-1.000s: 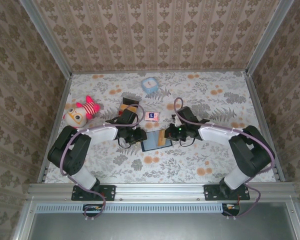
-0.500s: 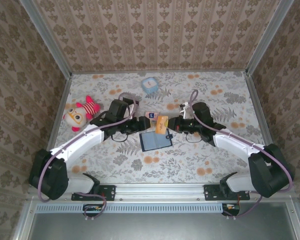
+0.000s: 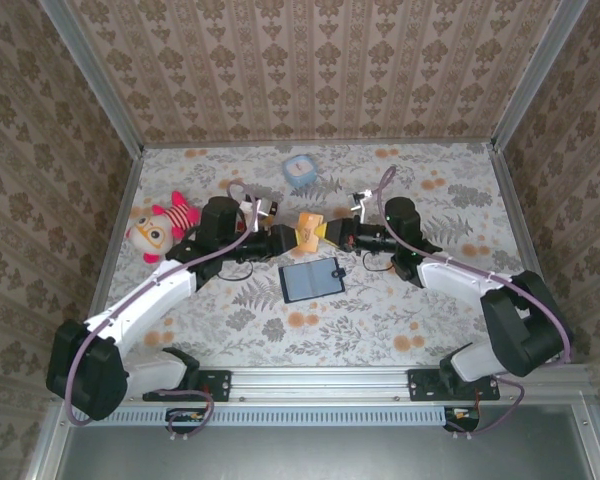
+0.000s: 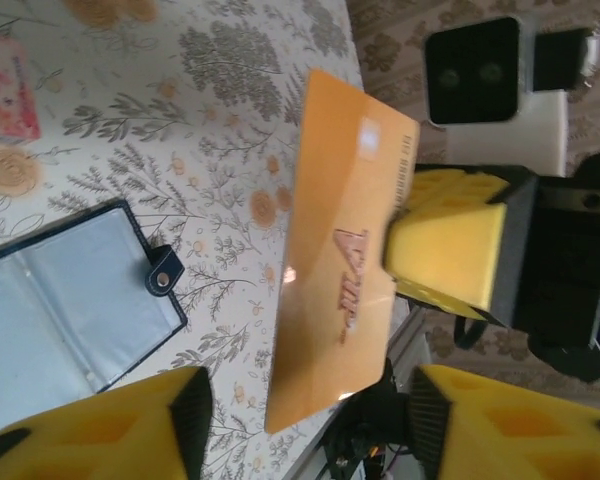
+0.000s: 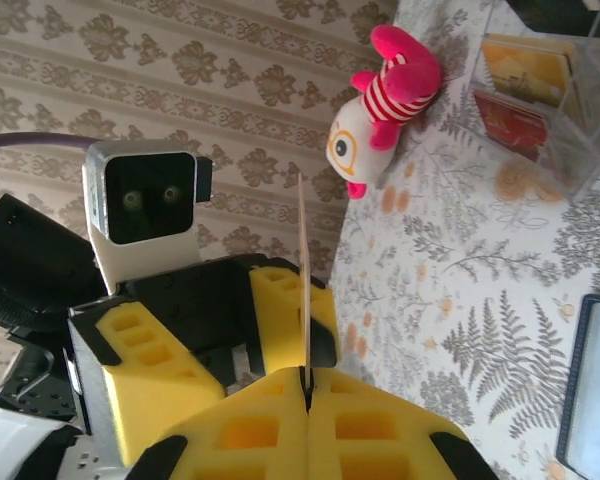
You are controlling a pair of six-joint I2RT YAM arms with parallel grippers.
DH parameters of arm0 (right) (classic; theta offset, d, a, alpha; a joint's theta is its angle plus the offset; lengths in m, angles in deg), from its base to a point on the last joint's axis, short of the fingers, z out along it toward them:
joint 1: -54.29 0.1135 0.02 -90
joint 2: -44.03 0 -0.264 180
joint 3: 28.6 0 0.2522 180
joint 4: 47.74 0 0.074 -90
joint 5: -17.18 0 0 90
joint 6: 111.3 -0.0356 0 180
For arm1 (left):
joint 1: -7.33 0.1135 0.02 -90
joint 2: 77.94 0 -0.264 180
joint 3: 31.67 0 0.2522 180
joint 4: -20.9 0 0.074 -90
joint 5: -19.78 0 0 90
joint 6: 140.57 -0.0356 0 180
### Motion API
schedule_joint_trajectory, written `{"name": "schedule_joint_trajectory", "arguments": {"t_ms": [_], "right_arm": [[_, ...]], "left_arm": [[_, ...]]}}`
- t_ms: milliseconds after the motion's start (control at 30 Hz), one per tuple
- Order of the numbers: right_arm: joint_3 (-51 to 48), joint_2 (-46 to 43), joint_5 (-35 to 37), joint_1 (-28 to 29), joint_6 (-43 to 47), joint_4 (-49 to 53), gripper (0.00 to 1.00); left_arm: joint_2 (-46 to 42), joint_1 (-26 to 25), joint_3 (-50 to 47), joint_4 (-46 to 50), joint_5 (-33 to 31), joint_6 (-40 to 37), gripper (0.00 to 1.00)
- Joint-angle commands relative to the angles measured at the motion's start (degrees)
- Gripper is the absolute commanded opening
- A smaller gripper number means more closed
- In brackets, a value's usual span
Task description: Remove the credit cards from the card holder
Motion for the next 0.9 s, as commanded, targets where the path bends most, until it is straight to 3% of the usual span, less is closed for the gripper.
{"name": "schedule_joint_trajectory", "arguments": {"t_ms": [0,333,500,600,700,867], "right_arm": [[0.96,2.07,-2.8,0.45,-5.01,-9.32,0.0],[1.89,4.75,-3.12,0.97,-7.45,-13.18,0.0],[3.57,6.87,-3.32,2.2,-7.89,-13.2,0.0],[3.82,8.11,-0.73,3.29,-9.45,-14.15,0.17],[3.75,8.84,2.57,4.97,-11.8,-17.19,0.27],[4.6,8.77,5.77,7.21,-13.42,-18.11,0.23]], "left_arm": [[-0.09,1.13,-0.09,-4.61,4.09,2.01,0.5],[2.0,3.75,1.04,-6.63,7.2,3.17,0.34],[1.98,3.86,-0.58,-11.48,8.06,6.6,0.11],[1.9,4.13,-2.76,-17.28,6.71,12.29,0.0],[1.69,4.16,-3.6,-18.75,3.98,14.87,0.0],[0.91,4.72,-5.25,-21.28,0.05,18.7,0.0]]}}
